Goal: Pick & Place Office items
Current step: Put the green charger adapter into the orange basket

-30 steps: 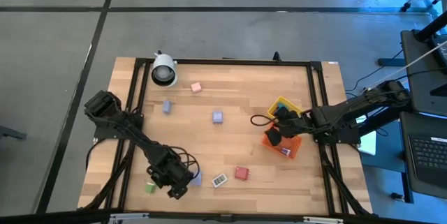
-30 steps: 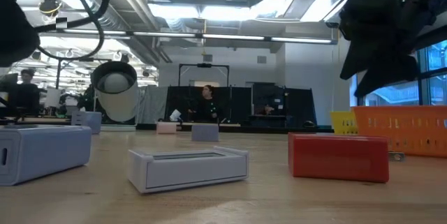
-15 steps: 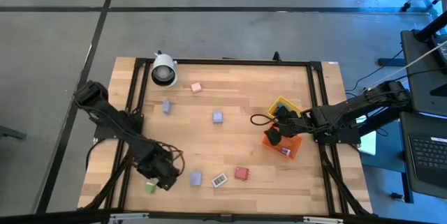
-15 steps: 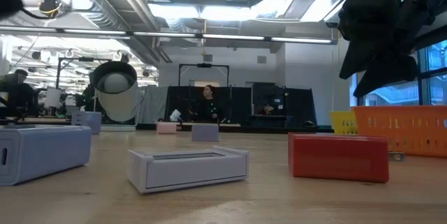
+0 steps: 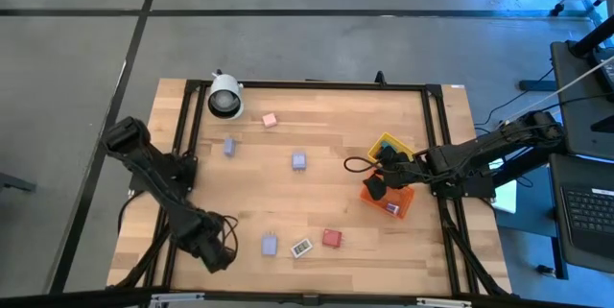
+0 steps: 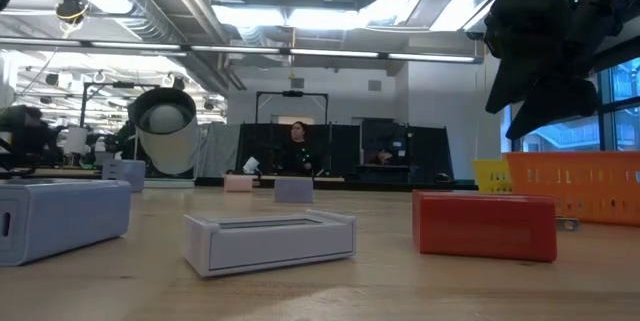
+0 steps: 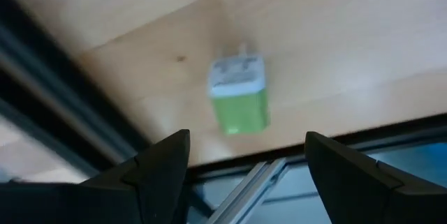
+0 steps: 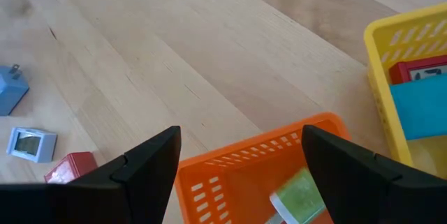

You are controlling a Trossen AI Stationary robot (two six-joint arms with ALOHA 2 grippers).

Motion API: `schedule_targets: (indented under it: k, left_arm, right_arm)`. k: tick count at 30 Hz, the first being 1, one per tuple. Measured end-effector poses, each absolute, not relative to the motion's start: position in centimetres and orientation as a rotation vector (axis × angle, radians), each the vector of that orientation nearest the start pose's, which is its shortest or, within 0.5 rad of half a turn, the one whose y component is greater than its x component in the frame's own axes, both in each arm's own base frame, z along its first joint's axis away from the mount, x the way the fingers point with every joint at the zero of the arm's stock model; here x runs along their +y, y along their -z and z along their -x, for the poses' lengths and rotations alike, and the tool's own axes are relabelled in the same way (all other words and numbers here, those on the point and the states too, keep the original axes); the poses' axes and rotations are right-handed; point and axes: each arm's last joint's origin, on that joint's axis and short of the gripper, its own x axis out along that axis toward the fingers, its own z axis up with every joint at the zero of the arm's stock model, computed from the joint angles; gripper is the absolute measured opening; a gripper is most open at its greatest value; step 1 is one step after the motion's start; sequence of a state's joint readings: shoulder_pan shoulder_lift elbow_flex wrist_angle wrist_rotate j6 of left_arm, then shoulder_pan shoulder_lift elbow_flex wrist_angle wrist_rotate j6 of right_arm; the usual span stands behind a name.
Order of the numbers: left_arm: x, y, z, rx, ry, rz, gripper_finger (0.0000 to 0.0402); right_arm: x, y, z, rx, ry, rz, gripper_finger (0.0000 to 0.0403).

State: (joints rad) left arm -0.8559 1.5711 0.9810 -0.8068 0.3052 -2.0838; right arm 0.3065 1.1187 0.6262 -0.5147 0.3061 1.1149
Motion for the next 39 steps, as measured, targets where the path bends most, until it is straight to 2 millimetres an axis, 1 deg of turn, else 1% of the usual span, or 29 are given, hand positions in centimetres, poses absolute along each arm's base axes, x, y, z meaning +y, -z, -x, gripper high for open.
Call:
schedule_targets:
  k: [2,4,10,16,20,27,30,33,36,39]
  left_arm:
    - [-21.5,-18.3,-17.5,1.605,-0.783,1.131,0.0279]
    - [-21.8,-17.7,-17.6,1.599,-0.793,1.119,0.0279]
    - [-22.3,-15.9,-17.9,1.637,-0.845,1.084,0.0279]
    - [-22.8,-15.2,-18.2,1.679,-0.833,1.096,0.0271]
    - [-22.8,-15.2,-18.2,1.68,-0.83,1.099,0.0234]
    - [-22.6,-15.2,-18.4,1.677,-0.837,1.106,0.0133]
    - [-22.3,-15.3,-18.7,1.661,-0.838,1.119,0.0128]
    - [-21.7,-15.7,-19.4,1.568,-0.806,1.127,0.0128]
    - [-20.5,-16.8,-20.4,1.386,-0.771,1.128,0.0128]
    - [-18.9,-18.5,-21.4,1.17,-0.744,1.126,0.0128]
  right_arm:
    - [5.2,-19.7,-19.3,0.832,0.517,-0.723,0.03]
    - [5.2,-19.7,-19.3,0.831,0.518,-0.722,0.03]
    - [5.2,-19.7,-19.3,0.832,0.516,-0.719,0.03]
    - [5.2,-19.7,-19.3,0.832,0.515,-0.72,0.03]
    - [5.2,-19.7,-19.3,0.832,0.515,-0.72,0.03]
    - [5.2,-19.7,-19.3,0.832,0.515,-0.719,0.03]
    - [5.2,-19.8,-19.4,0.829,0.513,-0.721,0.03]
    - [5.2,-19.8,-19.4,0.819,0.507,-0.727,0.03]
    - [5.3,-19.9,-19.6,0.802,0.496,-0.736,0.03]
    - [5.4,-20.1,-19.8,0.777,0.48,-0.749,0.03]
